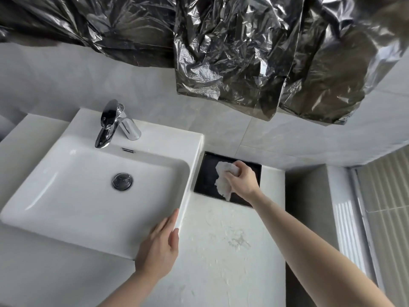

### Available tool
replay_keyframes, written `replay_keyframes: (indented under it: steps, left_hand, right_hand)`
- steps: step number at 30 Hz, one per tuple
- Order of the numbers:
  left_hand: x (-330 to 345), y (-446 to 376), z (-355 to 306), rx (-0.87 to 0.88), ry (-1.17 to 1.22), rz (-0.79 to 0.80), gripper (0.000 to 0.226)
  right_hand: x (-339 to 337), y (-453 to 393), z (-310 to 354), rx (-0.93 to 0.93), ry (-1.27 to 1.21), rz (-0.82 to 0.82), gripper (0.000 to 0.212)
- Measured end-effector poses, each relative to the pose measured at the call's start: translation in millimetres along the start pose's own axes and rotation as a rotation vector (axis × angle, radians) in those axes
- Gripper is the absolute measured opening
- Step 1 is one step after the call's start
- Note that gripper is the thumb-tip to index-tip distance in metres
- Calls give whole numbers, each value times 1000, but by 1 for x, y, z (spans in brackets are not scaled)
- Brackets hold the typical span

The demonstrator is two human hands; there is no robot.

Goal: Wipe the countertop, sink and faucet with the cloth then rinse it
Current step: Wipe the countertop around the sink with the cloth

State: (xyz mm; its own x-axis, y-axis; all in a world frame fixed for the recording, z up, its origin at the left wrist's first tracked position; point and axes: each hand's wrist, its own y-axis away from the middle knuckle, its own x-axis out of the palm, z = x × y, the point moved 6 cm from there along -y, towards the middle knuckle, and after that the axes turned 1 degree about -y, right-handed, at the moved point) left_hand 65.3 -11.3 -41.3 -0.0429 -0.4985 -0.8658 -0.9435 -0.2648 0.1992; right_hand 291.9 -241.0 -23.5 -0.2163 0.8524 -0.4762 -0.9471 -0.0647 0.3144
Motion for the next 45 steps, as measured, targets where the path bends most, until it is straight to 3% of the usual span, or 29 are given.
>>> replay_keyframes:
  steps: [4, 8, 12, 15, 19, 22, 29, 32, 36, 41, 45]
  left_hand:
    - [-1, 1, 0, -5, 59, 18, 58]
    - [2, -1, 1, -1, 60, 12, 58]
    - [4, -1, 4, 26, 74, 31, 57]
    - [5, -1, 7, 24, 165, 67, 53]
    - [-18, 32, 12, 157, 206, -61, 40]
    - [-30, 80, 32, 220, 143, -92, 35]
    - [-12, 135, 159, -42, -3, 50, 40]
    - [-4, 137, 201, -189, -78, 96, 54]
    - [12, 127, 226, -243, -184, 139, 71]
    - [26, 96, 240, -309, -263, 23, 84]
    - [36, 86, 239, -386, -233, -75, 88]
  right_hand:
    - [-21, 63, -19, 23, -230, -113, 7]
    - [-27, 127, -99, 226, -223, -260, 5]
    - [-12, 174, -171, 442, 66, -184, 64]
    - [-4, 186, -176, 348, 266, -191, 80]
    - [13, 168, -156, 173, 404, -93, 76]
    - [21, 149, -155, 178, 538, -52, 69]
    - [66, 150, -167, 186, 778, 42, 87]
    - [99, 158, -150, 99, 784, 90, 83]
    - [147, 159, -124, -50, 794, 213, 80]
    - [177, 141, -106, -179, 822, 258, 75]
    - [176, 136, -117, -196, 833, 198, 72]
